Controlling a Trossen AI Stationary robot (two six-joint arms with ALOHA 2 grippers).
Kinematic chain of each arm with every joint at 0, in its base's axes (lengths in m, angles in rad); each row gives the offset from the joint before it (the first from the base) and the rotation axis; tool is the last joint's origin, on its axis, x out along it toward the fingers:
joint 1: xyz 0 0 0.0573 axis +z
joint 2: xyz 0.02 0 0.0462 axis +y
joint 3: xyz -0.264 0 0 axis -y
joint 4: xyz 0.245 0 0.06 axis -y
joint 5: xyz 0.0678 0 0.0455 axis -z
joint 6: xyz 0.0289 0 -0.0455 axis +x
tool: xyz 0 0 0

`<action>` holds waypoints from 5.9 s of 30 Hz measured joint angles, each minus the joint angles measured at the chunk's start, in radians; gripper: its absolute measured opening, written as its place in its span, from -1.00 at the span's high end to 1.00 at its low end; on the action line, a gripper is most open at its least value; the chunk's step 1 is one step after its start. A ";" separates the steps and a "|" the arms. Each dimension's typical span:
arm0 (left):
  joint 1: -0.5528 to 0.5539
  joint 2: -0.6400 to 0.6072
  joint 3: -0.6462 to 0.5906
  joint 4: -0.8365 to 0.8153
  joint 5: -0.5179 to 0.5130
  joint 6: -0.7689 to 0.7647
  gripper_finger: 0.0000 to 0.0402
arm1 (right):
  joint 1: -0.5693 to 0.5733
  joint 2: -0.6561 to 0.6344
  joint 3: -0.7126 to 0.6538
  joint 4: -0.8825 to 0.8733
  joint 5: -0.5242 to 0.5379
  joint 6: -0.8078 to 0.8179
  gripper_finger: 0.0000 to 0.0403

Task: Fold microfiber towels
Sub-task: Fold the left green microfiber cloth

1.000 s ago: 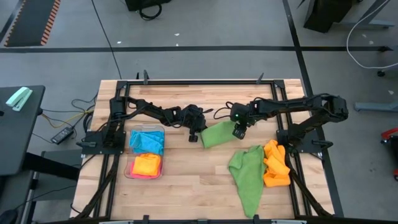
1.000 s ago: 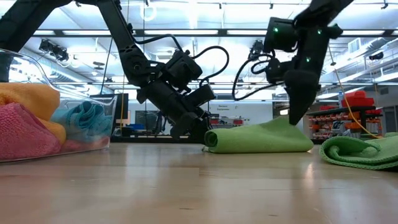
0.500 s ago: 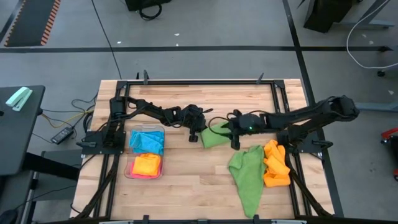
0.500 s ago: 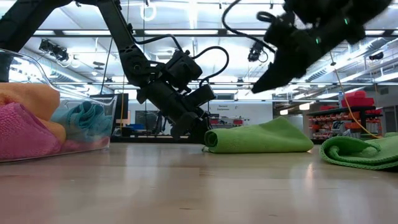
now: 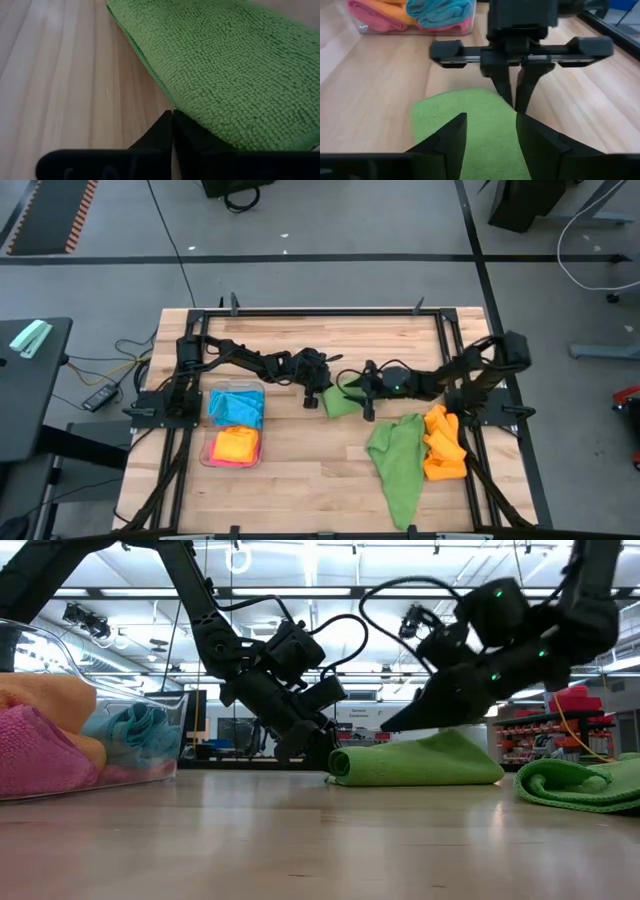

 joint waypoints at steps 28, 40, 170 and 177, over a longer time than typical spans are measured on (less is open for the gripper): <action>0.000 0.000 0.000 0.000 0.000 0.000 0.92 | -0.049 -0.134 -0.003 -0.227 0.010 0.018 0.41; 0.000 0.000 0.000 0.000 0.000 0.000 0.89 | -0.100 -0.114 -0.202 -0.107 0.059 0.114 0.51; 0.000 0.000 0.000 -0.005 -0.001 0.011 0.91 | 0.046 -0.415 0.069 -0.869 0.288 0.180 0.56; 0.000 0.000 0.000 -0.005 -0.001 0.008 0.88 | 0.041 -0.423 -0.070 -0.735 0.436 0.235 0.60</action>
